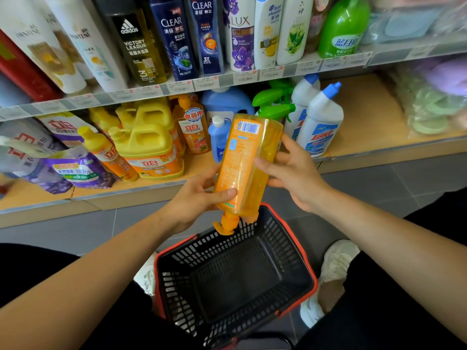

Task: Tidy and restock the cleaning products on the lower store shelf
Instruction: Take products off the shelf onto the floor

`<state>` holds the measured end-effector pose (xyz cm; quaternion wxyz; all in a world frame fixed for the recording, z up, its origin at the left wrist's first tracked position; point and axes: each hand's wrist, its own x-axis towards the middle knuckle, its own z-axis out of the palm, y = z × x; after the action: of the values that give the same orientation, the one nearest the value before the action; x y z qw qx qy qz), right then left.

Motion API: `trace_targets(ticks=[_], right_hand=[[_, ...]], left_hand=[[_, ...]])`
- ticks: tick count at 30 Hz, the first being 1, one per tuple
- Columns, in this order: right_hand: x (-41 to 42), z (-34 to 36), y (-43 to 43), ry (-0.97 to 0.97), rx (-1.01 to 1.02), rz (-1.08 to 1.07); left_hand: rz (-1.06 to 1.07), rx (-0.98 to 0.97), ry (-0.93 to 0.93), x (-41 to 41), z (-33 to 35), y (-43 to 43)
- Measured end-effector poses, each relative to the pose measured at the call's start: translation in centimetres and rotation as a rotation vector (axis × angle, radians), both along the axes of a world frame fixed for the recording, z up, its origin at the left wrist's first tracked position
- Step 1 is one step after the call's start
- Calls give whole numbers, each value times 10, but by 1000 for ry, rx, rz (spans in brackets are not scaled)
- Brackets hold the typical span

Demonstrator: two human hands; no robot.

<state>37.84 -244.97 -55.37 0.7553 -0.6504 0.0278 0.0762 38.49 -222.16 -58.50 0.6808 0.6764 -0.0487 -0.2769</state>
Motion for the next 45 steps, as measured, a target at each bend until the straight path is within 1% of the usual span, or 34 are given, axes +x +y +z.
trace_targets(ticks=[3,6,11,15,18,20,22,25,28,30,32,34,36,38,39,40,41,42,45], right_hand=[[4,1,-1,18,-52,18],[10,3,-7,99,-22,-54],[16,-2,-19,284,133,-183],[17,-6,-21,356,152,-237],[16,-8,-21,405,170,-270],[16,-9,-19,431,184,-299],[16,-11,-19,444,185,-305],[16,-14,-19,457,182,-270],[13,-18,-16,466,201,-184],[11,-23,-10,504,243,-102],[7,-23,-4,536,256,23],[4,-22,0,500,201,175],[3,-24,4,373,65,273],[1,-27,11,170,-197,292],[0,-29,16,66,-336,290],[-1,-30,21,-22,-434,305],[-2,-32,26,-92,-475,328],[-3,-34,32,-149,-472,351],[1,-34,43,-261,-370,333]], left_hand=[[20,-17,-16,1,4,0],[44,-3,-60,-2,6,0],[-7,110,-266,-12,12,3],[-25,298,-431,-20,13,11],[-124,440,-663,-22,13,20],[-183,500,-780,-23,15,21],[-223,518,-851,-21,18,21],[-229,507,-975,-20,25,23],[-140,475,-1060,-17,38,17],[-74,445,-1036,-9,52,9],[-22,419,-931,6,65,4],[-13,424,-831,19,71,4],[-53,486,-802,27,71,7],[-94,534,-774,30,68,11],[-99,537,-753,29,68,13],[-94,525,-728,29,68,15],[-82,494,-695,28,69,17],[-68,443,-659,26,70,19],[-13,292,-611,20,77,22]])
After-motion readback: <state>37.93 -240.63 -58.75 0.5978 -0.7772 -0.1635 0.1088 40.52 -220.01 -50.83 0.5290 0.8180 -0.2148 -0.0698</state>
